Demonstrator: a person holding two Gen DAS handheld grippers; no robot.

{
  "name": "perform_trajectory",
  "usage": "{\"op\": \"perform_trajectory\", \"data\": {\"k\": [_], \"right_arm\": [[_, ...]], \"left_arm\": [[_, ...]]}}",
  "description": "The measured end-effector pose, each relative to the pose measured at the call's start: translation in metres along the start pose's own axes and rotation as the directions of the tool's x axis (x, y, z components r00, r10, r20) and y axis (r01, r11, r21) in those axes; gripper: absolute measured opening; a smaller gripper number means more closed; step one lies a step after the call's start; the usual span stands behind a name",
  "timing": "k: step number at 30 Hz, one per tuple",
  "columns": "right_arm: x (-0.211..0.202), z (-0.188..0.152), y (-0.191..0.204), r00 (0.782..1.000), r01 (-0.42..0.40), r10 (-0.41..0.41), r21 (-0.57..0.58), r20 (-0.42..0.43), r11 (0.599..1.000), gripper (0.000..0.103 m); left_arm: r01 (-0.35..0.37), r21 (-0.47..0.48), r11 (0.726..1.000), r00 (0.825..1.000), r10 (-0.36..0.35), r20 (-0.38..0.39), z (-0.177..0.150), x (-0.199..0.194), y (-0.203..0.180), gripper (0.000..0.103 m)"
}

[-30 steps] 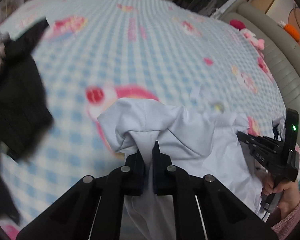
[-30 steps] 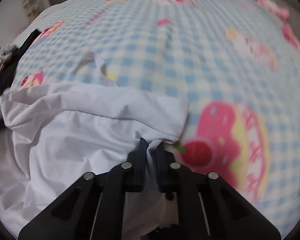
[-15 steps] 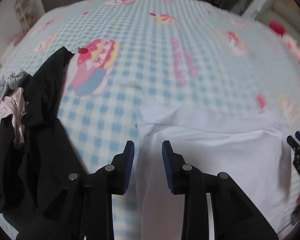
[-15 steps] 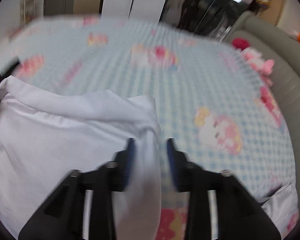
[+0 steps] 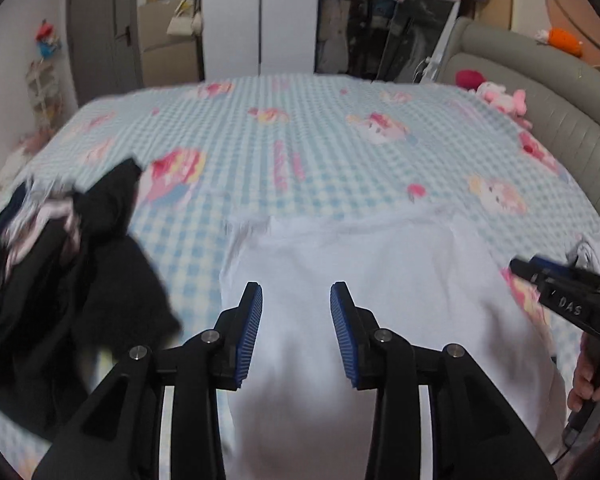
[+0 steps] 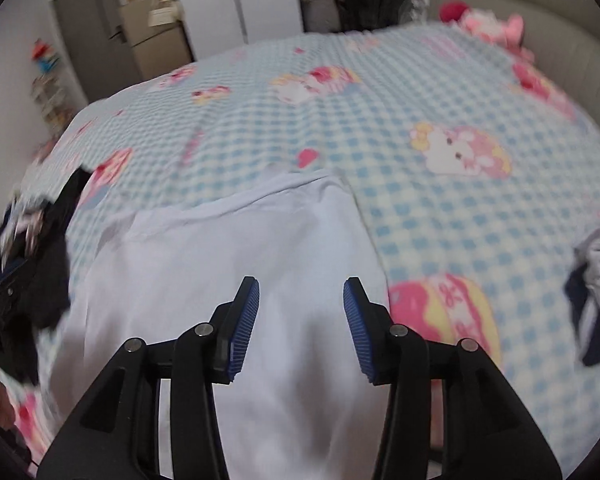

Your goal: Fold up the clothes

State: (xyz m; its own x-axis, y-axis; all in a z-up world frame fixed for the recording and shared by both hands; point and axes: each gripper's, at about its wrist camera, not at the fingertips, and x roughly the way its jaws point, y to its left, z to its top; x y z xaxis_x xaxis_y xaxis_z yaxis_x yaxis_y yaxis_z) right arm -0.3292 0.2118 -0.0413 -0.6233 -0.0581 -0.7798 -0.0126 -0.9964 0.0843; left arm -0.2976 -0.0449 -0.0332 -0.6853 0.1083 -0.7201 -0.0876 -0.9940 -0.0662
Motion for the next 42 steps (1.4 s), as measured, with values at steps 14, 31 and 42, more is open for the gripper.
{"op": "perform_trajectory", "data": {"k": [14, 31, 42], "right_arm": [[-0.056, -0.13, 0.041, 1.0, 0.027, -0.024, -0.215, 0.013, 0.976, 0.062], [-0.09, -0.197, -0.025, 0.993, -0.065, 0.067, 0.02, -0.1, 0.998, 0.066], [-0.112, -0.228, -0.005, 0.982, -0.112, 0.112, 0.01, -0.149, 0.994, 0.065]], "left_arm": [[0.086, -0.022, 0.996, 0.961, -0.089, -0.263, -0.15, 0.004, -0.037, 0.037], [0.067, -0.435, 0.898, 0.97, -0.161, -0.182, -0.214, -0.059, 0.04, 0.038], [0.145, -0.38, 0.913, 0.938, -0.249, -0.24, -0.233, -0.091, 0.012, 0.038]]}}
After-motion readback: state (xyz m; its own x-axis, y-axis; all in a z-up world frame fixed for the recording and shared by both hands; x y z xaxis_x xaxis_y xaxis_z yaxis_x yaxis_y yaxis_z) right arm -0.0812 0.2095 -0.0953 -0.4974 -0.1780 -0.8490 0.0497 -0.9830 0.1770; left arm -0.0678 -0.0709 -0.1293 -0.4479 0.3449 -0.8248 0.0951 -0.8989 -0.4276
